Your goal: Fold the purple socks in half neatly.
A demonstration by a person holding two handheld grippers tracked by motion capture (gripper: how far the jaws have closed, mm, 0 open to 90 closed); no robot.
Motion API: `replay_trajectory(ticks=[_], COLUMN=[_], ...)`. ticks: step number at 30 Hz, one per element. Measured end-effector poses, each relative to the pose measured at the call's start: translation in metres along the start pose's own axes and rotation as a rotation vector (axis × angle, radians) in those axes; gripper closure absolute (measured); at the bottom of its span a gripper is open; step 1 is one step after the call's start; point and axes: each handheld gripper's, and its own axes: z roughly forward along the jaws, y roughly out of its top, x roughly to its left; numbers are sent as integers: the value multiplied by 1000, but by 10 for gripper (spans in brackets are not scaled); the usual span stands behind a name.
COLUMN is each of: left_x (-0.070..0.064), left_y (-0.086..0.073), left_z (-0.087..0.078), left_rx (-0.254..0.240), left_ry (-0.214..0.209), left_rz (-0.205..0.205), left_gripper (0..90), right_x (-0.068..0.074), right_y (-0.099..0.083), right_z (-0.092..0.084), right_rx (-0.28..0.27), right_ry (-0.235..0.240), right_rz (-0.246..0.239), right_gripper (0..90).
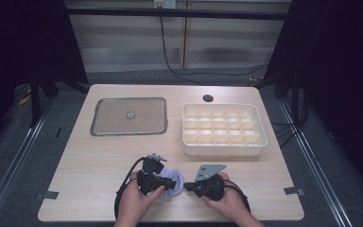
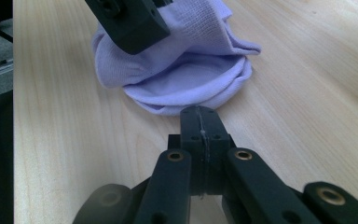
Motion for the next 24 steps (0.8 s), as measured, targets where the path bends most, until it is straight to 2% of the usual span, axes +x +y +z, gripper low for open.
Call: replay_trajectory(ticks=[11,15,20,22,23,24], left_x=[3,6,14,15,12,11], left_y=[2,3,4,2,2,2], left_z=[-15,-20,-13,-9,-7,-6], left_rx=[-27,-51,-17,-8,-15,-16], left_ry=[-7,13,50,31,23,20], left_rz=[-10,-17,-21,-25,-33,-24], left_gripper=[670,698,777,785,769,745], right_x=[0,0,0,0,0,0], right_y=[0,0,0,0,0,0], right_z=[0,0,0,0,0,0], right_rx=[-1,-1,-1,1,3,0], right_ry=[-1,-1,-1,-1,0,-1], right_rz=[2,2,6,4,2,2], right_gripper=[900,900,900,900,900,900])
